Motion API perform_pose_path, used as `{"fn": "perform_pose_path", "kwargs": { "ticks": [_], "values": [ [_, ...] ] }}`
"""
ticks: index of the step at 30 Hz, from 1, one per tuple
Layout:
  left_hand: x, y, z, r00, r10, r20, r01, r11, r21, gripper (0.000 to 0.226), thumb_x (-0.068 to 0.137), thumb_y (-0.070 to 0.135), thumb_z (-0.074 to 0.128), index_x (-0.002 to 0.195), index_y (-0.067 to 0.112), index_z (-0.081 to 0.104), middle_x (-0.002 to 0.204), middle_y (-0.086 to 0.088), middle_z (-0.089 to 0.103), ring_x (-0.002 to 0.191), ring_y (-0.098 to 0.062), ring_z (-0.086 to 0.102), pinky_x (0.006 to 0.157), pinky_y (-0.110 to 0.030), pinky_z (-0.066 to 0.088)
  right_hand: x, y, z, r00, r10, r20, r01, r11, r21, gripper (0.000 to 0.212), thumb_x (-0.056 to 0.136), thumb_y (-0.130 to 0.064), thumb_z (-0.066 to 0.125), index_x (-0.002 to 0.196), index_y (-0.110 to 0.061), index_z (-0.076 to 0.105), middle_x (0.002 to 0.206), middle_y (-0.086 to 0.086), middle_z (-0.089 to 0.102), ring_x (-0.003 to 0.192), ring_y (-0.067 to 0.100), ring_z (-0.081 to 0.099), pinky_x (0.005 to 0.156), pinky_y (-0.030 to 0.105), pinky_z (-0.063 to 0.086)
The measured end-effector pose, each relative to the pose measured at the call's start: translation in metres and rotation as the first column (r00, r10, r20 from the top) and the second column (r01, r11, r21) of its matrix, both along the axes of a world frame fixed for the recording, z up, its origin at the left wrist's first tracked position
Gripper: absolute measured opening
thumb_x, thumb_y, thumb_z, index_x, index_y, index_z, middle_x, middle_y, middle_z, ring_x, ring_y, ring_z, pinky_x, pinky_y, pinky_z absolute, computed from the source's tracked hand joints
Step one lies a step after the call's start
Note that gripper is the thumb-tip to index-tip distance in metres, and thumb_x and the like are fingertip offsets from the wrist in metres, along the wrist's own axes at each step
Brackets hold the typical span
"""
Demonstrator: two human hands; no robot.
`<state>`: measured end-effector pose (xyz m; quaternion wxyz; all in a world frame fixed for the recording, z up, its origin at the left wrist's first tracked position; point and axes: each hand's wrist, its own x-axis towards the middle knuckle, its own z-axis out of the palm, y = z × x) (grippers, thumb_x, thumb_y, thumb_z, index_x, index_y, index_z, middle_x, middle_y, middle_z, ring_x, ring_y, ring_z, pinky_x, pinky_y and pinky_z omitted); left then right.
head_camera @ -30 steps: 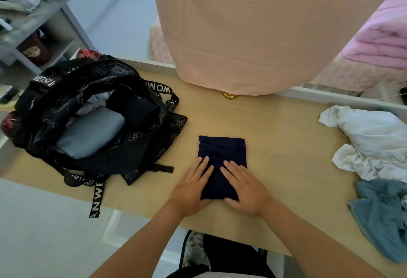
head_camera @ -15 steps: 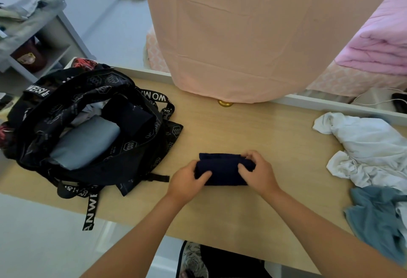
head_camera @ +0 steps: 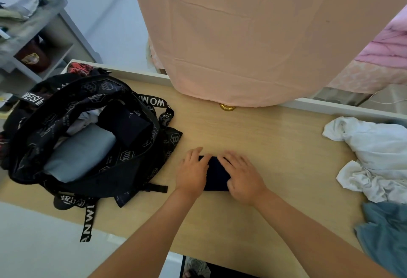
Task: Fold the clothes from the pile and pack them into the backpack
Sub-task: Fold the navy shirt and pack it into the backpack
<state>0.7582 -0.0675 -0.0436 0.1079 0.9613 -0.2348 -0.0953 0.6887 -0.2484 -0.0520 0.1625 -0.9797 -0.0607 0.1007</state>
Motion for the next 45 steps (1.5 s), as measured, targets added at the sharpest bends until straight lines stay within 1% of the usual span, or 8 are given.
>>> {"fn": "perform_pose_path", "kwargs": {
  "ticks": [5,10,15,18,28,32,37,45],
  "values": [
    [-0.012,0.001,-0.006,0.98,-0.078,-0.182,0.083,0.996,0.02,0.058,0.105,0.046,0.019,0.157,0.024,0.005,0.164,0.0,0.002,0.151,-0.02,-0.002,0.122,-0.036,0.012,-0.01,-0.007,-0.016,0.998,0.005,-0.062,-0.005,1.0,-0.003,0.071,0.091,-0.042,0.023,0.159,-0.028,0.006,0.166,0.003,0.009,0.153,0.019,0.001,0.122,0.033,-0.009],
    [-0.004,-0.018,0.004,0.891,0.226,-0.393,-0.319,0.929,-0.189,0.063,0.097,0.036,0.055,0.151,0.018,0.027,0.153,-0.007,0.028,0.136,-0.022,0.034,0.108,-0.03,0.037,-0.008,-0.006,-0.021,0.999,-0.021,-0.047,0.021,1.0,0.0,0.071,0.09,-0.04,0.03,0.158,-0.026,0.015,0.162,0.007,0.021,0.151,0.025,0.013,0.124,0.042,0.002],
    [0.019,-0.024,0.024,0.587,0.404,-0.701,-0.61,0.791,-0.055,0.068,0.08,0.033,0.075,0.134,0.014,0.037,0.119,-0.003,0.051,0.1,-0.021,0.057,0.066,-0.026,0.049,-0.008,-0.003,-0.019,0.996,-0.044,-0.074,0.043,0.999,-0.016,0.075,0.086,-0.041,0.03,0.157,-0.027,0.016,0.16,0.006,0.024,0.15,0.025,0.015,0.124,0.044,0.004],
    [0.025,-0.013,0.026,0.515,0.329,-0.792,-0.625,0.776,-0.084,0.056,0.073,0.028,0.082,0.118,0.016,0.05,0.112,-0.001,0.061,0.096,-0.018,0.062,0.078,-0.035,0.057,-0.004,-0.001,-0.009,0.99,-0.051,-0.13,0.054,0.998,0.017,0.081,0.082,-0.042,0.036,0.158,-0.025,0.011,0.162,0.006,0.016,0.151,0.024,0.008,0.124,0.044,-0.001],
    [-0.009,0.07,0.085,0.861,-0.121,-0.493,-0.231,0.772,-0.592,0.039,0.071,0.0,0.079,0.093,0.029,0.063,0.093,0.01,0.066,0.087,-0.001,0.062,0.074,-0.013,0.048,0.016,0.043,0.072,0.971,0.051,-0.234,0.007,0.971,0.238,0.094,0.074,-0.051,0.067,0.153,-0.037,0.017,0.12,-0.007,0.064,0.116,0.01,0.055,0.116,0.035,0.018],
    [-0.027,0.117,0.103,0.955,-0.077,-0.287,-0.141,0.733,-0.666,0.039,0.071,0.005,0.076,0.094,0.03,0.057,0.103,0.008,0.053,0.091,-0.004,0.056,0.08,-0.016,0.045,0.025,0.087,0.105,0.969,0.143,-0.202,-0.084,0.959,0.272,0.021,0.074,-0.037,0.073,0.091,-0.033,0.06,0.09,-0.004,0.062,0.085,0.016,0.058,0.079,0.035,0.047],
    [-0.046,0.177,0.128,0.924,0.003,-0.383,-0.23,0.804,-0.548,0.058,0.075,0.023,0.066,0.127,0.037,0.046,0.116,0.014,0.055,0.096,-0.002,0.058,0.079,-0.021,0.05,0.04,0.151,0.14,0.945,0.301,-0.129,-0.281,0.948,0.15,0.039,0.067,-0.043,0.072,0.102,-0.03,0.058,0.1,-0.012,0.056,0.09,0.009,0.054,0.072,0.03,0.048],
    [-0.034,0.247,0.141,0.949,0.238,-0.21,-0.317,0.712,-0.627,0.041,0.083,0.019,0.071,0.119,0.034,0.056,0.104,0.019,0.063,0.091,0.001,0.06,0.078,-0.024,0.052,0.083,0.223,0.171,0.894,0.446,0.035,-0.445,0.895,-0.033,0.04,0.078,-0.028,0.065,0.112,-0.033,0.044,0.095,-0.007,0.065,0.082,0.02,0.062,0.067,0.035,0.049]
  ]
}}
